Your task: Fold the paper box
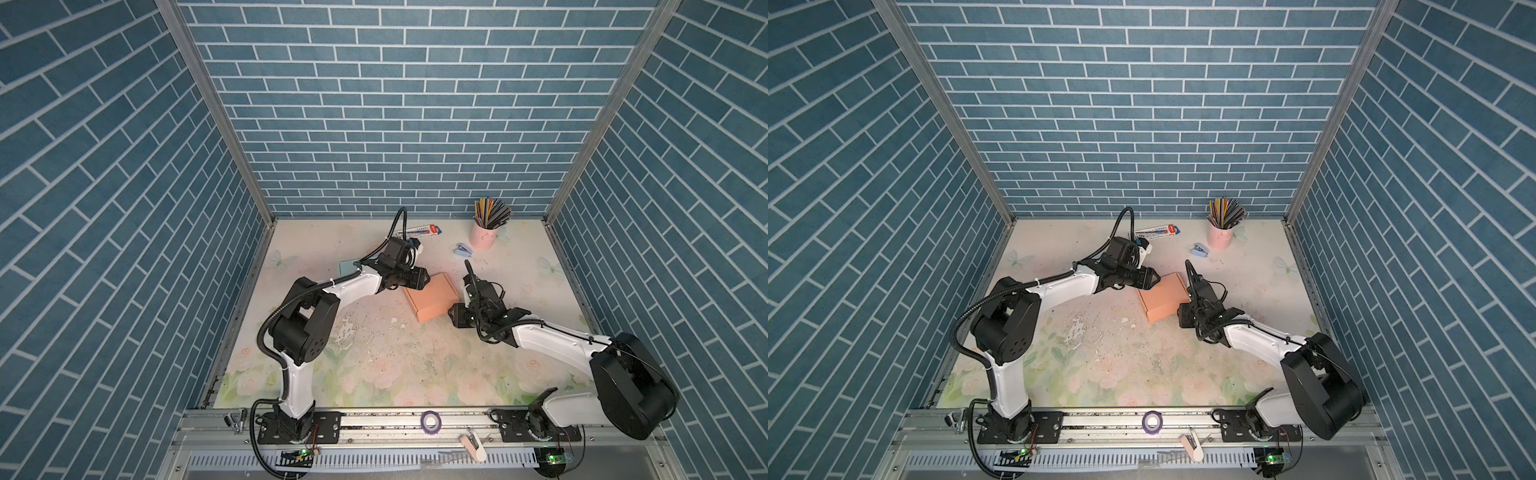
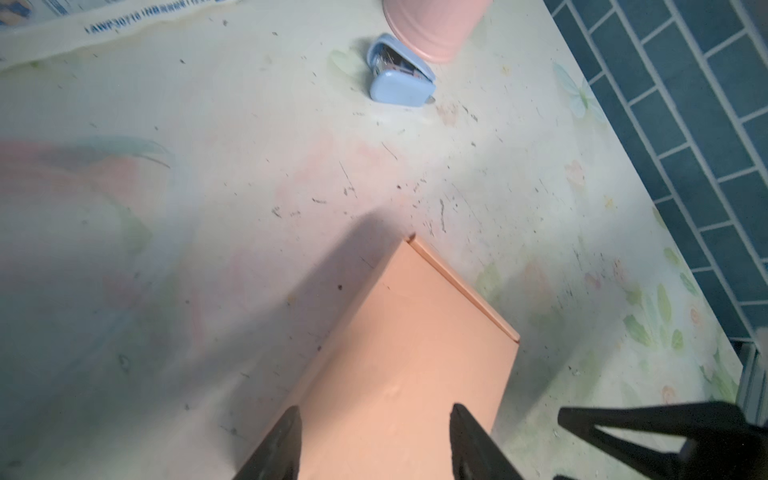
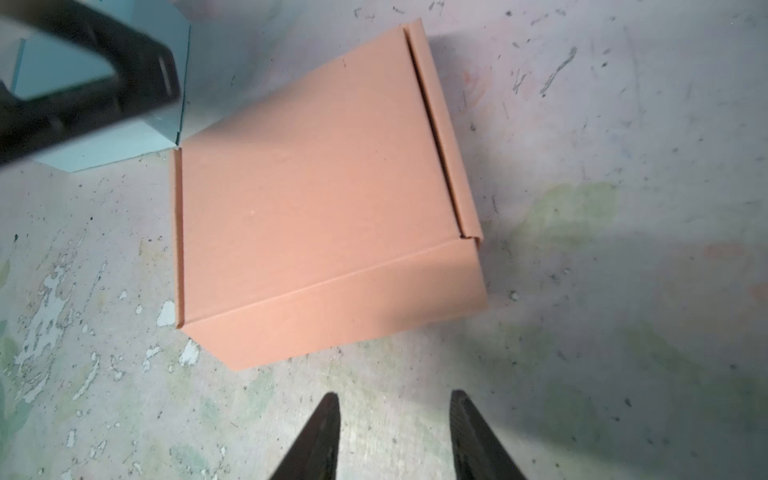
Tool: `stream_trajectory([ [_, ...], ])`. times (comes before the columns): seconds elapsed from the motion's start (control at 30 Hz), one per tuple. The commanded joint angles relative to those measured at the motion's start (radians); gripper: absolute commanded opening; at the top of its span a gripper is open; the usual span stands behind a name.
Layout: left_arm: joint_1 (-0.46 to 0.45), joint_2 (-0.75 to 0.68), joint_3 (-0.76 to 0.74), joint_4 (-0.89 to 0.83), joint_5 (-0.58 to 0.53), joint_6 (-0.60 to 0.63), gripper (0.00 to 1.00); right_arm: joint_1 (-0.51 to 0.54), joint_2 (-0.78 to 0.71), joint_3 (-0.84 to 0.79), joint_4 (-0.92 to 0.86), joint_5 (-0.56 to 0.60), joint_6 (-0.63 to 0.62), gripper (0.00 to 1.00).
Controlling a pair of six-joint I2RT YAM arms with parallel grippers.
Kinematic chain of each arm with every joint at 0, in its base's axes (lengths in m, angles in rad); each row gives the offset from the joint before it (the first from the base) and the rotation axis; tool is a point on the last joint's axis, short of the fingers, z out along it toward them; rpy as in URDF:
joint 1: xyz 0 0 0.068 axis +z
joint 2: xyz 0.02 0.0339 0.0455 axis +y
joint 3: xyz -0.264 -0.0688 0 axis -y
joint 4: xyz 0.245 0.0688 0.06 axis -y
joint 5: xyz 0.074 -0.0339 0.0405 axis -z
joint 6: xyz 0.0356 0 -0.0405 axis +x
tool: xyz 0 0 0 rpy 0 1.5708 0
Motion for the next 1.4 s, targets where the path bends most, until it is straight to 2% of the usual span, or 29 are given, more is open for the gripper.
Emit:
stream_trajectory([
  [0.0, 0.038, 0.068, 0.027, -0.033, 0.004, 0.016, 0.58, -0.003, 0.043, 0.010, 0.047, -0.045, 0.020, 0.40],
  [0.23, 0.049, 0.106, 0.006, 0.016, 0.102, -0.003, 0.59, 0.000, 0.110, 0.010, 0.128, -0.130, 0.044, 0.38],
  [0.6, 0.007, 0.053, -0.147, 0.150, 0.158, -0.103, 0.57, 0.012, 0.176, 0.016, 0.172, -0.134, 0.058, 0.36],
  [0.97, -0.056, -0.015, -0.255, 0.208, 0.167, -0.188, 0.53, 0.029, 0.185, 0.019, 0.209, -0.132, 0.062, 0.36],
  [1.37, -0.109, -0.046, -0.269, 0.209, 0.150, -0.209, 0.52, 0.114, 0.212, 0.047, 0.241, -0.132, 0.072, 0.35],
])
